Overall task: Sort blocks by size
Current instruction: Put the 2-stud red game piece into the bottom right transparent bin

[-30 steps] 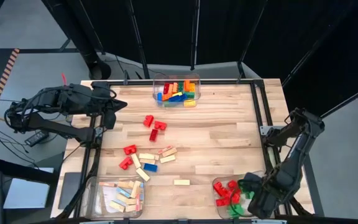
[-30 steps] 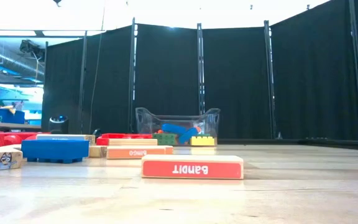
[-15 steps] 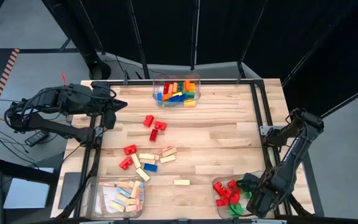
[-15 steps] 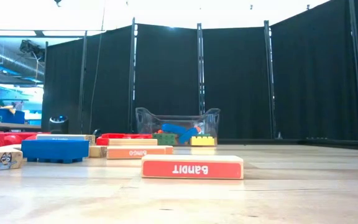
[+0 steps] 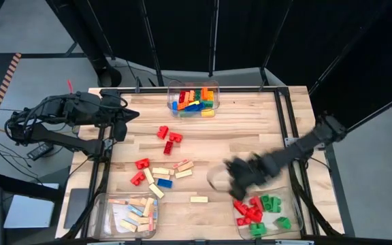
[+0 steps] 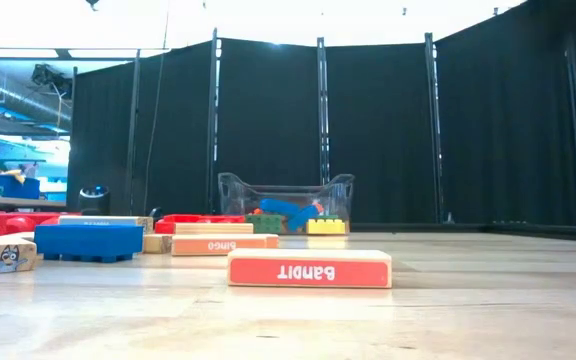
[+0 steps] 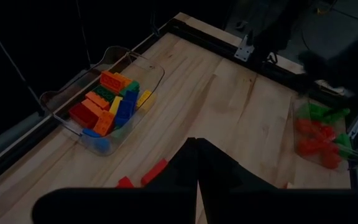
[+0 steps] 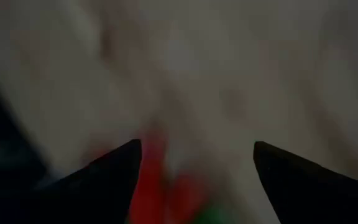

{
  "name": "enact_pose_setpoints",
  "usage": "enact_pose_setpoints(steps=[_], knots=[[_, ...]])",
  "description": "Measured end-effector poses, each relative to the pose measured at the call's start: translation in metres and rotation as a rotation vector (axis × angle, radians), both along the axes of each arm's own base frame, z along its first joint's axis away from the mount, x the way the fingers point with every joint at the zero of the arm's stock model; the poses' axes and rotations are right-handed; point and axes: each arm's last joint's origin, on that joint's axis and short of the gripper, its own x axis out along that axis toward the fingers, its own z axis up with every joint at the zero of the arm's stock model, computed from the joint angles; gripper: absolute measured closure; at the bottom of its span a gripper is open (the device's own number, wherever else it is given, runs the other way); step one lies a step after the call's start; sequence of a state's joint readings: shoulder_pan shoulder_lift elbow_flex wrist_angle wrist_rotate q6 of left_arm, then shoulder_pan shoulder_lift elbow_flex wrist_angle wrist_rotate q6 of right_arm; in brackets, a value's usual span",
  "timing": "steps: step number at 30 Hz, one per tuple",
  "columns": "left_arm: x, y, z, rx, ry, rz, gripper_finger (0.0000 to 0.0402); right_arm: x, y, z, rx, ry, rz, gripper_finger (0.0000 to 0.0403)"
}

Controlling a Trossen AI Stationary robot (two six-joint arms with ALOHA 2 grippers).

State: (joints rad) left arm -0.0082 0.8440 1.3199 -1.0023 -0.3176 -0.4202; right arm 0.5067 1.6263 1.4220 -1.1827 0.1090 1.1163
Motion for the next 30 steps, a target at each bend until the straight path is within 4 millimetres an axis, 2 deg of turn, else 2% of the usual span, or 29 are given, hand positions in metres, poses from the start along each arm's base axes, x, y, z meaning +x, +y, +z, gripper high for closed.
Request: enact_pose_setpoints(steps=[7,11,14,18,23,30], knots=[[-0.001,0.0,-0.002,-0.001,0.024,0.0,0.0388,0.093,-0.111,-0.009,-0.141,-0.378,0.098,0.0103],[-0.001,0.0,-0.002,-0.001,0.025,0.001,0.0388,0.124,-0.158,-0.033,-0.196,-0.438,0.159,0.0113],[-0.001,0.0,-0.002,-0.002,0.025,0.001,0.0388,0.137,-0.183,-0.056,-0.219,-0.42,0.187,0.0118],[-0.001,0.0,-0.002,-0.002,0.025,0.001,0.0388,0.161,-0.198,-0.07,-0.267,-0.404,0.268,0.0116],[-0.001,0.0,-0.002,-0.002,0.024,0.001,0.0388,0.195,-0.201,-0.077,-0.323,-0.378,0.416,0.0104],[-0.001,0.0,-0.002,-0.001,0.025,0.001,0.0388,0.226,-0.205,-0.089,-0.348,-0.307,0.542,0.0087]])
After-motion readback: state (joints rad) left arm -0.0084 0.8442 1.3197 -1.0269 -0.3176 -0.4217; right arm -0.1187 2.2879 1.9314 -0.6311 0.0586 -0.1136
